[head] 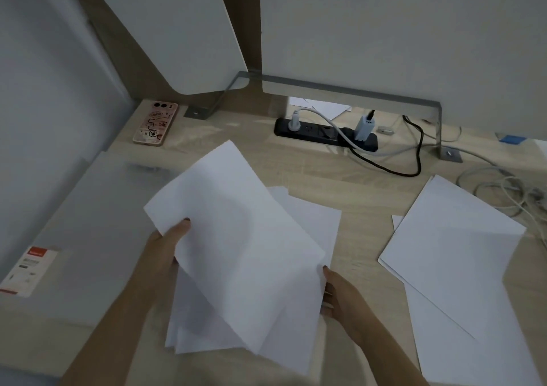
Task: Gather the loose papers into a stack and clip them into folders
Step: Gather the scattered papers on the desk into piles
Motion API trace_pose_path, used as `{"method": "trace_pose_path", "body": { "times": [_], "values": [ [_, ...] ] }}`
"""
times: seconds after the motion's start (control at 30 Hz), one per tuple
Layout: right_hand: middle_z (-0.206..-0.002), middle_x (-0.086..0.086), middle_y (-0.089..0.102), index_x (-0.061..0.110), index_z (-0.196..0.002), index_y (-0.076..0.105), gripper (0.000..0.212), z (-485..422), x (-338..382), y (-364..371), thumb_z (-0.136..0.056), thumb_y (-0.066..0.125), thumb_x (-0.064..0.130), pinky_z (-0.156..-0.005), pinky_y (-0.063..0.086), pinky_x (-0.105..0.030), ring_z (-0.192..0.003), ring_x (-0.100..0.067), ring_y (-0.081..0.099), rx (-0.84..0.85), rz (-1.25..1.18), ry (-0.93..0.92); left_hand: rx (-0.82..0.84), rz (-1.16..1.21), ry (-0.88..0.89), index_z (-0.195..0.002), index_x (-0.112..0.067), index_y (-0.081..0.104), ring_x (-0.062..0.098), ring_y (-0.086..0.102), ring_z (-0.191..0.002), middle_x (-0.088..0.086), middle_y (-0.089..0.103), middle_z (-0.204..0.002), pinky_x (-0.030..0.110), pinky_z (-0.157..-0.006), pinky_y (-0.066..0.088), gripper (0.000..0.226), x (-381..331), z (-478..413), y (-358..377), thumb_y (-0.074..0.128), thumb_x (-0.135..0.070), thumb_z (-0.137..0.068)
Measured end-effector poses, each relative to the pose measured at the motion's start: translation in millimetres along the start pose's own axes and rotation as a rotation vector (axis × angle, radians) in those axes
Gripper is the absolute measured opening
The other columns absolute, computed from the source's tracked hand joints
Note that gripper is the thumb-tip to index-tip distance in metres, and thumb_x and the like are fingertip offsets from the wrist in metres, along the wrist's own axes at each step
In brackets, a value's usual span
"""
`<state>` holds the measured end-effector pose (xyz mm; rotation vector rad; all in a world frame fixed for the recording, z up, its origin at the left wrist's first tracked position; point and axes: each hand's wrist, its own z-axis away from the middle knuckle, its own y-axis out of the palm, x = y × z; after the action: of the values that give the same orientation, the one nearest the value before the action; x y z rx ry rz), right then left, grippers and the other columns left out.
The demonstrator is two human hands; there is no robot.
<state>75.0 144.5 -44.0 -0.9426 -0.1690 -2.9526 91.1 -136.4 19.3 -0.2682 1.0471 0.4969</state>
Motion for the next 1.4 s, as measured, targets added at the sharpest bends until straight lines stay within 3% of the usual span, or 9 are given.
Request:
{"method": "trace_pose_path", "body": {
  "times": [0.17, 0.33, 0.47, 0.57, 0.7, 0.93, 1.13, 1.27, 1.4],
  "values": [
    [-0.068, -0.002, 0.069, 0.009, -0.09, 0.066, 0.033, -3, 5, -2, -0.095, 0.045, 0.033, -0.064, 0.05, -0.031, -0.06, -0.017, 0.061, -0.04, 0.006, -0.016, 0.134, -0.25, -0.01, -0.112, -0.019, 0.054, 0.007, 0.057, -0.08, -0.004, 0.064, -0.097, 0.021, -0.064, 0.04, 0.02, -20, -14, -1, 0.052, -0.017, -0.092],
    [-0.088, -0.005, 0.07, 0.014, -0.097, 0.063, 0.024, -4, 7, -1, -0.095, 0.047, 0.031, -0.076, 0.051, -0.035, -0.079, -0.023, 0.064, -0.041, 0.103, -0.069, 0.128, -0.39, -0.042, -0.113, -0.011, 0.062, 0.027, 0.063, -0.092, 0.013, 0.065, -0.115, 0.039, -0.087, 0.05, 0.027, -9, -43, 29, 0.062, -0.019, -0.087],
    [-0.099, -0.006, 0.069, 0.016, -0.104, 0.06, 0.015, -7, 8, 5, -0.093, 0.051, 0.023, -0.073, 0.053, -0.032, -0.086, -0.023, 0.066, -0.051, 0.172, -0.104, 0.222, -0.462, 0.036, -0.127, -0.014, 0.05, 0.022, 0.059, -0.103, 0.008, 0.059, -0.125, 0.033, -0.087, 0.047, 0.041, 12, -54, 53, 0.061, -0.019, -0.087],
    [-0.112, -0.012, 0.064, 0.012, -0.11, 0.056, 0.02, -14, 9, 7, -0.091, 0.054, 0.018, -0.086, 0.048, -0.038, -0.099, -0.027, 0.062, -0.17, 0.203, -0.135, 0.122, -0.536, 0.079, -0.139, -0.013, 0.035, 0.022, 0.043, -0.127, 0.008, 0.04, -0.141, 0.032, -0.1, 0.036, 0.059, 26, -56, 52, 0.062, -0.02, -0.086],
    [-0.115, -0.008, 0.058, 0.01, -0.127, 0.046, 0.037, -25, 12, 10, -0.092, 0.052, 0.014, -0.075, 0.045, -0.032, -0.103, -0.026, 0.057, -0.241, 0.245, -0.171, -0.065, -0.643, 0.084, -0.141, -0.012, 0.033, 0.027, 0.031, -0.135, 0.012, 0.029, -0.147, 0.039, -0.11, 0.026, 0.059, 40, -37, 27, 0.059, -0.015, -0.088],
    [-0.092, -0.015, 0.051, 0.01, -0.127, 0.051, 0.039, -41, 16, 34, -0.089, 0.044, 0.003, -0.065, 0.038, -0.027, -0.078, -0.024, 0.047, -0.269, 0.576, -0.329, -0.108, -0.592, -0.061, -0.144, -0.007, 0.028, 0.03, 0.028, -0.136, 0.017, 0.026, -0.149, 0.041, -0.114, 0.024, 0.065, 71, -15, 2, 0.058, -0.008, -0.086],
    [-0.127, -0.012, 0.051, 0.022, -0.137, 0.044, 0.058, -57, 19, 62, -0.079, 0.054, 0.023, -0.093, 0.045, -0.039, -0.107, -0.03, 0.053, -0.182, 0.577, -0.282, -0.161, -0.55, -0.142, -0.139, -0.007, 0.036, 0.035, 0.044, -0.124, 0.018, 0.039, -0.14, 0.048, -0.104, 0.038, 0.06, 78, -8, -6, 0.058, -0.013, -0.083],
    [-0.121, -0.012, 0.059, 0.005, -0.128, 0.048, 0.043, -60, 19, 66, -0.087, 0.052, 0.014, -0.077, 0.043, -0.03, -0.098, -0.026, 0.057, -0.23, 0.47, -0.191, -0.129, -0.596, -0.16, -0.141, -0.01, 0.034, 0.033, 0.038, -0.129, 0.017, 0.032, -0.145, 0.04, -0.106, 0.032, 0.07, 75, -5, -6, 0.06, -0.026, -0.079],
    [-0.121, -0.014, 0.053, 0.004, -0.126, 0.047, 0.038, -58, 11, 58, -0.089, 0.051, 0.014, -0.083, 0.045, -0.036, -0.104, -0.03, 0.054, -0.318, 0.523, -0.167, -0.06, -0.587, -0.163, -0.141, -0.012, 0.036, 0.03, 0.038, -0.129, 0.014, 0.034, -0.144, 0.036, -0.104, 0.034, 0.085, 74, -6, -2, 0.05, -0.036, -0.061]
  ]
}}
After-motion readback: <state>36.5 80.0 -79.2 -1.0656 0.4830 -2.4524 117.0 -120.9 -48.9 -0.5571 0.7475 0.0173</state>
